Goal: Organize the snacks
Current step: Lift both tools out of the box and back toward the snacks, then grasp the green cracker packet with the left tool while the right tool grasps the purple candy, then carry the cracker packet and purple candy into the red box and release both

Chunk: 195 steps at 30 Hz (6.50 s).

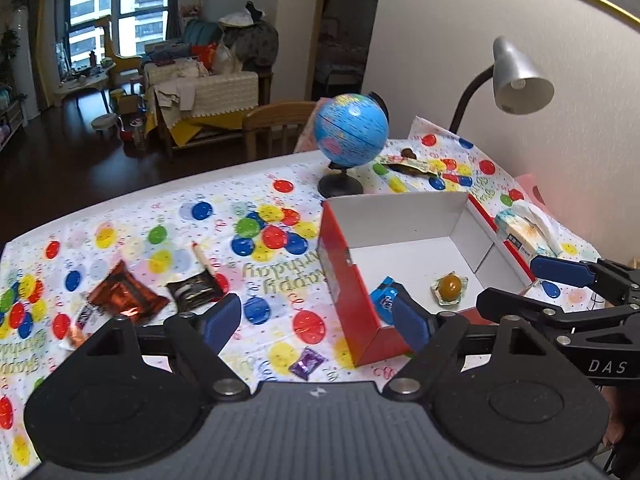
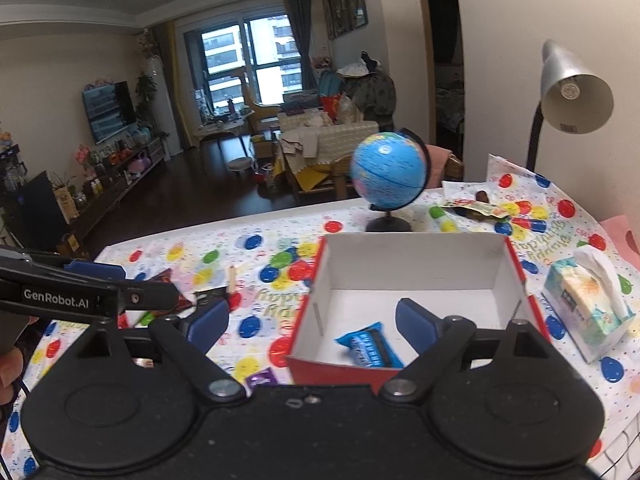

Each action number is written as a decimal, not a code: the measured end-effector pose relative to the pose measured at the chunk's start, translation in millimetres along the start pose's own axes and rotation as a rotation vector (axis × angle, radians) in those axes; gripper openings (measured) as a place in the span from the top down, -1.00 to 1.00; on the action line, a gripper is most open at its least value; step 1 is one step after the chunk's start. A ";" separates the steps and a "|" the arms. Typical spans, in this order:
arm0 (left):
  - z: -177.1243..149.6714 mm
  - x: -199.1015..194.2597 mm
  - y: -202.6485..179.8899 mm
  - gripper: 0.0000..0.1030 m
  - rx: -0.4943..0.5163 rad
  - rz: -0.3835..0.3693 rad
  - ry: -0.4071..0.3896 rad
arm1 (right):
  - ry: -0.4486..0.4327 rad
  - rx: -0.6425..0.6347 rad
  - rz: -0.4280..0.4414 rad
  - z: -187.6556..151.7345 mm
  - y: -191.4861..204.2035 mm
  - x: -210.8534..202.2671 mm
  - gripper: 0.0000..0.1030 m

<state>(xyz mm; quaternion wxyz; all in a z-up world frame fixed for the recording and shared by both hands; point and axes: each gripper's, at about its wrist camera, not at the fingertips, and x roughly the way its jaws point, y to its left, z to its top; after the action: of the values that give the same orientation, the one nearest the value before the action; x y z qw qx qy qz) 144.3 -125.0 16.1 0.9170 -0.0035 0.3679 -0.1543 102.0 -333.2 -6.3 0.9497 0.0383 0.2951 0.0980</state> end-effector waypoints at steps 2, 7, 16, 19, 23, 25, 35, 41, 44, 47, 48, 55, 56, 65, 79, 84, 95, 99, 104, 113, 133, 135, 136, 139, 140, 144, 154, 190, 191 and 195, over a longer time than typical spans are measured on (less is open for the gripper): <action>-4.6 -10.8 7.0 -0.76 -0.005 0.006 -0.020 | -0.008 -0.009 0.010 -1.8 10.1 -3.1 -0.76; -16.5 -35.6 26.1 -0.94 -0.024 0.021 -0.061 | -0.025 -0.032 0.034 -6.7 34.4 -7.3 -0.78; -44.1 -63.2 70.4 -1.00 -0.074 0.048 -0.069 | -0.025 -0.023 0.052 -19.5 71.7 -3.0 -0.99; -56.7 -63.2 90.2 -1.00 -0.108 0.080 -0.044 | -0.019 -0.023 0.050 -25.6 84.3 0.4 -0.99; -75.3 -57.2 108.3 -1.00 -0.120 0.134 -0.007 | 0.006 -0.021 0.022 -36.0 98.0 11.3 -0.99; -84.3 -52.4 114.5 -1.00 -0.131 0.158 0.013 | 0.027 -0.017 0.006 -40.9 104.3 19.1 -0.99; -114.5 0.7 133.2 -1.00 -0.221 0.214 0.139 | 0.128 -0.001 -0.046 -66.3 112.6 72.3 -0.94; -127.5 38.3 133.8 -1.00 -0.240 0.238 0.226 | 0.203 0.044 -0.066 -80.6 100.5 112.0 -0.72; -132.6 54.1 135.4 -1.00 -0.270 0.251 0.258 | 0.238 0.095 -0.091 -88.0 92.7 131.9 -0.61; -135.8 67.0 135.6 -1.00 -0.280 0.269 0.284 | 0.268 0.144 -0.106 -92.1 87.6 150.6 -0.50; -137.1 70.7 136.0 -1.00 -0.284 0.272 0.292 | 0.274 0.154 -0.111 -93.4 87.3 155.4 -0.48; -138.6 85.6 139.5 -1.00 -0.300 0.291 0.305 | 0.337 0.252 -0.189 -94.3 83.0 184.8 0.04; -138.6 86.7 139.8 -1.00 -0.303 0.297 0.302 | 0.346 0.266 -0.202 -94.0 81.7 188.1 0.06; -139.2 100.7 134.3 -0.93 -0.309 0.327 0.299 | 0.362 0.296 -0.289 -90.7 78.3 206.8 0.30; -141.9 112.8 122.7 -0.16 -0.254 0.338 0.308 | 0.360 0.245 -0.237 -92.8 80.7 205.2 0.62; -141.7 109.7 122.1 0.12 -0.249 0.330 0.301 | 0.354 0.242 -0.212 -95.9 77.7 199.0 0.64; -143.3 92.1 129.3 0.14 -0.287 0.280 0.303 | 0.329 0.220 -0.157 -93.0 80.2 167.9 0.64; -140.4 77.5 128.8 0.14 -0.285 0.263 0.288 | 0.310 0.216 -0.135 -89.0 84.0 150.6 0.64; -134.0 55.3 124.7 0.14 -0.274 0.240 0.256 | 0.278 0.205 -0.112 -83.0 88.6 125.2 0.64; -114.0 16.1 105.7 0.14 -0.213 0.191 0.178 | 0.198 0.166 -0.091 -66.7 97.0 72.5 0.64; -28.0 15.8 28.0 0.14 -0.094 0.078 0.078 | 0.069 0.082 -0.120 -4.4 36.1 27.7 0.64; -19.1 25.1 15.9 0.14 -0.078 0.075 0.080 | 0.075 0.081 -0.125 0.4 19.7 32.8 0.64; -14.5 30.1 9.8 0.14 -0.069 0.076 0.080 | 0.079 0.079 -0.127 2.4 11.3 35.5 0.64; -2.8 47.2 -7.7 0.14 -0.050 0.070 0.087 | 0.088 0.074 -0.135 6.5 -12.7 43.1 0.64; 0.6 53.2 -13.4 0.14 -0.044 0.069 0.092 | 0.091 0.071 -0.137 7.1 -20.1 45.3 0.64; 11.2 78.0 -35.4 0.14 -0.021 0.064 0.115 | 0.105 0.077 -0.145 9.9 -51.0 55.9 0.64; 33.5 146.5 -84.6 0.14 0.056 0.061 0.174 | 0.171 0.073 -0.134 4.1 -115.8 87.3 0.64; 41.9 256.1 -129.0 0.11 0.166 0.053 0.346 | 0.367 0.076 -0.090 -17.8 -167.4 163.8 0.49; 42.3 252.5 -127.5 0.04 0.158 0.051 0.341 | 0.361 0.074 -0.086 -16.6 -166.4 161.1 0.49; 44.0 234.7 -124.3 -0.03 0.141 0.030 0.312 | 0.335 0.074 -0.080 -12.3 -160.5 146.8 0.48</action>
<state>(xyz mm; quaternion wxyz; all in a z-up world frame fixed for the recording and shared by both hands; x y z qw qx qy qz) 299.2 -315.1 -95.0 0.8491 0.0905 0.4938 -0.1645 239.6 -459.3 -118.6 0.8882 0.0444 0.4541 0.0541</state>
